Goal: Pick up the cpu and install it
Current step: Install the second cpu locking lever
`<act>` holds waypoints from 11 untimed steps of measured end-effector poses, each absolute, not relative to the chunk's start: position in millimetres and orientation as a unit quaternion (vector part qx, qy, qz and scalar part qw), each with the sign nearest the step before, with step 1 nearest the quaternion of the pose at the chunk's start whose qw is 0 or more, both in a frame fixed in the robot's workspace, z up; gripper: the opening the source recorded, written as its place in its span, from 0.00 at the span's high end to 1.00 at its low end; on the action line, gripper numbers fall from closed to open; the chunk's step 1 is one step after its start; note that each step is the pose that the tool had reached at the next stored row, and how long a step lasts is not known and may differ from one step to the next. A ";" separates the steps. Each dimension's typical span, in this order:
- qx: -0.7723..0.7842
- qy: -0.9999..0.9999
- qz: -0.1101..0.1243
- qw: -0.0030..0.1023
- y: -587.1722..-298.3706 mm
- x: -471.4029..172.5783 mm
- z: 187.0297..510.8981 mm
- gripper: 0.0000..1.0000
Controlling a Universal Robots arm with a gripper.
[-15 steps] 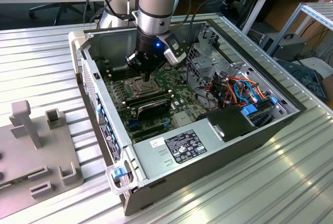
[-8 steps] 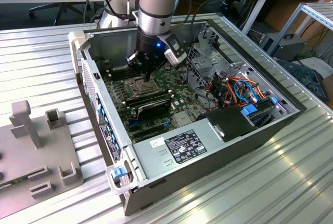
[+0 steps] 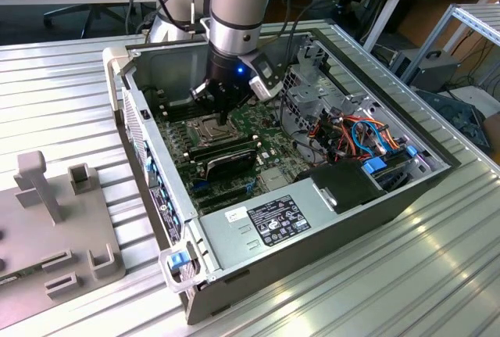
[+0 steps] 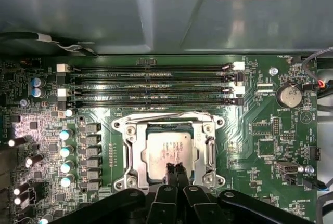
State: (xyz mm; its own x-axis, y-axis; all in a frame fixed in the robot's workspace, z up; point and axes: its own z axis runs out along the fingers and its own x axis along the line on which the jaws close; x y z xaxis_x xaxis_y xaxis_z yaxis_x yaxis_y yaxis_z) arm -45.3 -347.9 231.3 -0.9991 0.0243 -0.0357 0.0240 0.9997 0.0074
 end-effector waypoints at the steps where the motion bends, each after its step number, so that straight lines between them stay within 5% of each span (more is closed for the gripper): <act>1: 0.012 1.000 0.004 0.018 -347.9 -45.3 232.7 0.89; 11: 0.012 1.000 0.004 0.017 -357.3 -44.5 237.2 0.89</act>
